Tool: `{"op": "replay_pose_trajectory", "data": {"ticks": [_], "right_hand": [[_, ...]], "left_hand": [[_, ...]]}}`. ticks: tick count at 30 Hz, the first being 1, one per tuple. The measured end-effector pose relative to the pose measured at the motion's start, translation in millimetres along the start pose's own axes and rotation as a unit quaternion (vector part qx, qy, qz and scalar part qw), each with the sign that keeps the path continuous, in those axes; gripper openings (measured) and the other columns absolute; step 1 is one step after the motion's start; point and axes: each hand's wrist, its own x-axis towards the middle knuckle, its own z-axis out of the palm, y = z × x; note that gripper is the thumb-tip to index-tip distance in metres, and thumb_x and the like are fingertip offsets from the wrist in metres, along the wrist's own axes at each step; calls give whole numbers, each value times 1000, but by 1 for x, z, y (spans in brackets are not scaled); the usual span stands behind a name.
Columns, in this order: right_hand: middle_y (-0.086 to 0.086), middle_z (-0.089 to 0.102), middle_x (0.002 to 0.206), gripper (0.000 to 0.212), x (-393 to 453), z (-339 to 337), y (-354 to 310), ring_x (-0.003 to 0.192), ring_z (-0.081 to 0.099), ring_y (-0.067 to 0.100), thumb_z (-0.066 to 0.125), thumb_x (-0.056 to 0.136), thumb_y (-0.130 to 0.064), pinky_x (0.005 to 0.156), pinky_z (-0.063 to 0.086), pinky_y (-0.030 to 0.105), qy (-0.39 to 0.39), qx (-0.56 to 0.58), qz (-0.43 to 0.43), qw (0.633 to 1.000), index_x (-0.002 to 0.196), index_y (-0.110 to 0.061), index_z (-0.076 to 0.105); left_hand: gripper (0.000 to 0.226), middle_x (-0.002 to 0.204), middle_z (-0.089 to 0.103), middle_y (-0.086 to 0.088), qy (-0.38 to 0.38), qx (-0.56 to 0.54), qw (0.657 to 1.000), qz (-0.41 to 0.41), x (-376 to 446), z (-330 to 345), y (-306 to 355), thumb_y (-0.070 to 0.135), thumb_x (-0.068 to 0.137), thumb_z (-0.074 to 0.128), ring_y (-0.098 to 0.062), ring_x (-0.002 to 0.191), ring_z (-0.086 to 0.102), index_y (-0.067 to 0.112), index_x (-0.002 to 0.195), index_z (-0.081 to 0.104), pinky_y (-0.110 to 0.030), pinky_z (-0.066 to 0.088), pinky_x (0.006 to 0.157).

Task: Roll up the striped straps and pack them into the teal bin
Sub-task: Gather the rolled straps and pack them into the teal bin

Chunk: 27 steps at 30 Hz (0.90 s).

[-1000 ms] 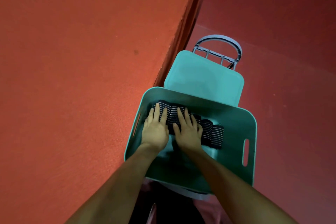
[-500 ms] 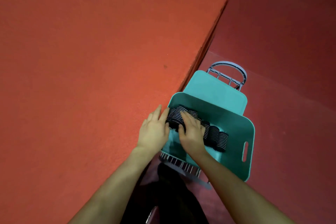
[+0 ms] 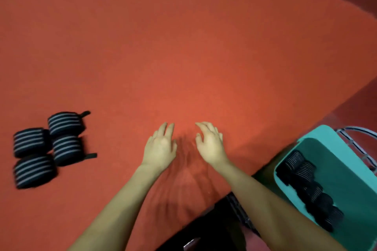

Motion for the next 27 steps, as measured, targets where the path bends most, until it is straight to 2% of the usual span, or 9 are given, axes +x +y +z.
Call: {"op": "replay_pose_trajectory", "data": {"ticks": [9,13,15,17,19,22,24,27], "right_hand": [[3,52,134,41,20,115,-167,125,45,25,49,94,-14,101,27,36,-111,-12,-150,982,134,-17,53],[0,53,133,40,14,167,-227,125,46,22,44,98,-26,102,25,37,-178,-43,-203,962,138,-26,48],[1,53,133,41,9,195,-252,124,46,23,42,99,-33,101,23,37,-214,-79,-222,948,140,-31,45],[1,51,136,44,1,223,-274,124,45,24,39,100,-41,102,21,38,-252,-111,-232,933,143,-35,39],[3,43,144,49,-6,250,-292,127,42,27,36,99,-47,105,20,42,-277,-130,-228,924,147,-39,30],[8,29,153,56,-8,285,-312,132,36,31,32,98,-54,109,18,46,-273,-151,-206,928,150,-42,15],[12,30,151,63,-7,304,-319,132,36,31,35,95,-59,108,18,46,-266,-155,-186,933,150,-43,10],[14,40,140,73,-12,327,-323,128,38,31,46,89,-63,106,21,44,-255,-142,-173,941,150,-45,10]], "left_hand": [[54,137,47,-26,94,-3,981,-172,-58,-59,-175,12,84,63,-44,114,53,-1,134,48,-48,45,92],[51,124,55,-30,120,22,959,-256,-89,-74,-248,7,74,71,-49,100,58,-5,122,57,-53,50,77],[50,126,53,-31,127,31,945,-299,-104,-76,-281,8,76,70,-50,101,56,-3,123,57,-55,48,79],[53,138,43,-29,134,29,925,-355,-117,-75,-309,16,84,64,-50,115,47,3,134,50,-56,42,90],[59,151,27,-24,112,31,903,-413,-127,-73,-335,30,92,54,-44,129,35,12,145,35,-52,32,101],[71,155,14,-20,93,27,886,-453,-132,-68,-371,47,94,44,-42,132,31,22,152,13,-50,27,105],[78,155,15,-21,79,12,884,-461,-133,-61,-391,54,92,43,-43,127,38,26,152,3,-50,29,104],[82,146,28,-21,97,-46,886,-451,-138,-50,-412,55,89,48,-41,119,46,34,152,0,-49,33,100]]}}
